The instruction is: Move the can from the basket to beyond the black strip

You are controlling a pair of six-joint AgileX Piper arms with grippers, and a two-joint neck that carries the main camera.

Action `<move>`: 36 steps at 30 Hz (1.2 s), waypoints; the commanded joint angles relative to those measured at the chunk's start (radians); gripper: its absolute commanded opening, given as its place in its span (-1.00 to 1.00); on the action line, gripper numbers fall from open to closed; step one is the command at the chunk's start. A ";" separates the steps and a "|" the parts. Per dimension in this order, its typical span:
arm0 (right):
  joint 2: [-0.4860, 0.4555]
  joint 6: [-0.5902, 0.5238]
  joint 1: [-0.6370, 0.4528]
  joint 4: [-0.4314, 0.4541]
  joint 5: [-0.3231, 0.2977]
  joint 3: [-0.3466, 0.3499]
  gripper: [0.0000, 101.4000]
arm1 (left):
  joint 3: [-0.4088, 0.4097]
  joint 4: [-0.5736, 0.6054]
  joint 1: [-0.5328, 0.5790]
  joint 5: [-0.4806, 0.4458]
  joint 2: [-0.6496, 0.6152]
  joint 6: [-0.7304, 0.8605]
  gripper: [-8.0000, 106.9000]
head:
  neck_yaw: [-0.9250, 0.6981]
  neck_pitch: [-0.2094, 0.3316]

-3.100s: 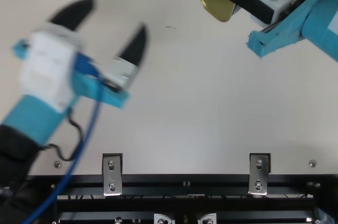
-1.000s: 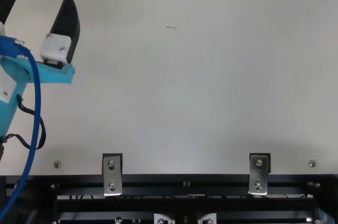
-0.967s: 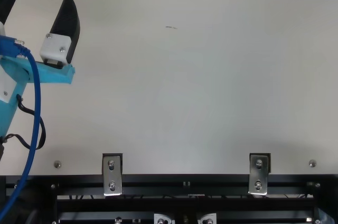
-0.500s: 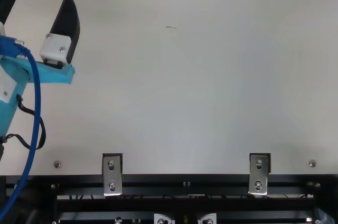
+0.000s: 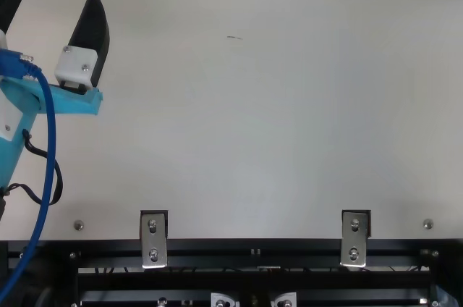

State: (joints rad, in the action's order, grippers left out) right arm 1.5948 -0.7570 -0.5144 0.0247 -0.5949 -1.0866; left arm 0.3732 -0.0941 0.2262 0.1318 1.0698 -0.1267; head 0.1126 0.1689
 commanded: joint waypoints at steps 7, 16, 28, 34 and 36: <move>0.001 0.012 -0.010 0.011 0.012 0.040 -1.00 | 0.000 0.000 0.000 0.000 0.000 0.000 0.71 | -0.019 0.011; -0.004 0.029 -0.024 0.002 0.037 0.076 1.00 | 0.000 0.000 0.000 0.000 0.000 0.000 0.71 | -0.031 0.018; -0.060 0.011 -0.003 -0.133 0.058 0.043 1.00 | 0.000 0.000 0.000 0.000 0.000 0.000 0.71 | -0.056 0.029; -0.110 -0.024 0.071 -0.306 0.118 0.012 1.00 | 0.000 0.000 0.000 0.000 0.000 0.000 0.71 | -0.110 0.036; -0.127 -0.032 0.101 -0.360 0.143 0.007 1.00 | 0.000 0.000 0.000 0.000 0.000 0.000 0.71 | -0.130 0.038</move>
State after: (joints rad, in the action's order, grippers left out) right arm 1.4751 -0.7865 -0.4335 -0.2643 -0.4720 -1.0784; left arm 0.3732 -0.0941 0.2262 0.1318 1.0698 -0.1267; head 0.0000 0.1689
